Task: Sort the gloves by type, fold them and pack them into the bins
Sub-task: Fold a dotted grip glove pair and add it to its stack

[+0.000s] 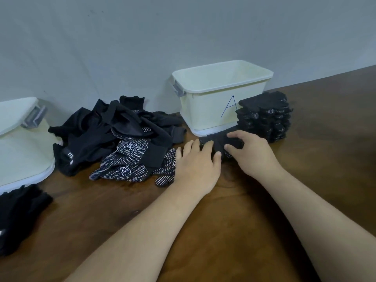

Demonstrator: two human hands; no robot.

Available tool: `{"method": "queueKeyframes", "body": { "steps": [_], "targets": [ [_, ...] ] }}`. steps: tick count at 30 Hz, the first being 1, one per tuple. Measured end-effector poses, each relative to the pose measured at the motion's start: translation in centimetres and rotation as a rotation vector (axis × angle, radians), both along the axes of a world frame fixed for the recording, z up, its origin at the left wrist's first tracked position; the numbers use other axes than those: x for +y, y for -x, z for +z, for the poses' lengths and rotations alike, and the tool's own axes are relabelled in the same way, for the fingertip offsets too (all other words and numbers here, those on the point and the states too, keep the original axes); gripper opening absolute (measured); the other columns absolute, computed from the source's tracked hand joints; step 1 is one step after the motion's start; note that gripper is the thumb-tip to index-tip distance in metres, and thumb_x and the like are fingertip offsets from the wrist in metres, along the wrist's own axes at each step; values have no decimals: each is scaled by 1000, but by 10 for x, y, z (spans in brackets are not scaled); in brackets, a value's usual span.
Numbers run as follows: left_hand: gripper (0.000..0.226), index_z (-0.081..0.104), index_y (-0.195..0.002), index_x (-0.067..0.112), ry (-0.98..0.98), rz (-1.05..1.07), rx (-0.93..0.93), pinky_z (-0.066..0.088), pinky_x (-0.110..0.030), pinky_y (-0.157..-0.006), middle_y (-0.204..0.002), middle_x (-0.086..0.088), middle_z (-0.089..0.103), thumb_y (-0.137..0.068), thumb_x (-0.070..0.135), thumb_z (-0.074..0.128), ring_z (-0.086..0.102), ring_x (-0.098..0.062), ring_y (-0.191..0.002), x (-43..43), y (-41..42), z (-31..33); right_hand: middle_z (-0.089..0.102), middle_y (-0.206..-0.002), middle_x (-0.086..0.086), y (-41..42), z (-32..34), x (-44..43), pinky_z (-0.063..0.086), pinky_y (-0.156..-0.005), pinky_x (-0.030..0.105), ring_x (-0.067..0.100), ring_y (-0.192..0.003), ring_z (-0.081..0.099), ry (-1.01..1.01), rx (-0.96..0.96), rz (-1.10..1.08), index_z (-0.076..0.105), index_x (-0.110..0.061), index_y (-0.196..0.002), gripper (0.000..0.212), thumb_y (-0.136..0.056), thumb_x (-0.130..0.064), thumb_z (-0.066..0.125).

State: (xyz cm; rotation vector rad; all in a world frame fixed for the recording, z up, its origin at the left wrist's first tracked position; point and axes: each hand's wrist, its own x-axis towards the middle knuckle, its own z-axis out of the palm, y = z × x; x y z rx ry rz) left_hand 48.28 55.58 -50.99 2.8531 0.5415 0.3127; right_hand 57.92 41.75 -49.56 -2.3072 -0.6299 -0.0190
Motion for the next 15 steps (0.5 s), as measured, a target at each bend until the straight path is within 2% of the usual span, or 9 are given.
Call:
{"method": "queueKeyframes", "body": {
  "steps": [2, 4, 6, 9, 11, 13, 15],
  "targets": [
    [57, 33, -163, 33, -24, -4, 10, 11, -54, -130, -171, -6, 32, -111, 55, 24, 18, -25, -160, -2, 2, 0, 67, -126, 2, -2, -4, 0, 47, -87, 29, 18, -102, 61, 107, -104, -6, 63, -30, -145, 45, -103, -44, 66],
    [58, 34, -162, 32, -56, -2, -5, 12, -55, -130, -171, -6, 33, -111, 56, 23, 20, -25, -160, -4, 4, -1, 65, -134, 8, -3, -6, -4, 45, -100, 41, 33, -114, 61, 188, -176, -27, 61, -29, -149, 47, -106, -48, 60],
    [56, 39, -159, 30, -89, 6, -50, 16, -55, -129, -168, -4, 37, -111, 54, 24, 24, -25, -159, -5, 7, -2, 63, -137, 10, -1, -4, -10, 45, -100, 45, 39, -118, 57, 211, -231, -61, 61, -27, -150, 46, -108, -46, 57],
    [53, 54, -149, 27, -133, 12, -147, 25, -56, -126, -158, 0, 51, -110, 50, 28, 36, -23, -153, -3, 17, -5, 59, -127, 8, 2, 0, -15, 51, -87, 47, 36, -108, 51, 178, -388, -126, 65, -24, -144, 39, -107, -35, 62],
    [51, 61, -141, 26, -153, 13, -185, 30, -57, -123, -151, 2, 58, -107, 49, 29, 43, -22, -148, 0, 25, -7, 60, -125, 7, 5, -1, -11, 54, -86, 51, 35, -109, 52, 129, -465, -48, 68, -22, -139, 34, -105, -28, 64],
    [50, 65, -135, 25, -181, 20, -189, 34, -57, -120, -146, 3, 62, -106, 47, 29, 48, -23, -144, 5, 33, -10, 59, -137, 4, 6, -8, -4, 53, -96, 54, 33, -125, 52, 178, -459, 132, 66, -30, -142, 36, -107, -32, 58],
    [52, 66, -132, 25, -192, 28, -184, 35, -57, -119, -144, 3, 62, -105, 49, 28, 49, -23, -142, 10, 42, -12, 45, -161, -3, 7, -17, 1, 41, -117, 53, 26, -150, 36, 317, -386, 253, 53, -42, -153, 43, -111, -44, 43]
  ]
}}
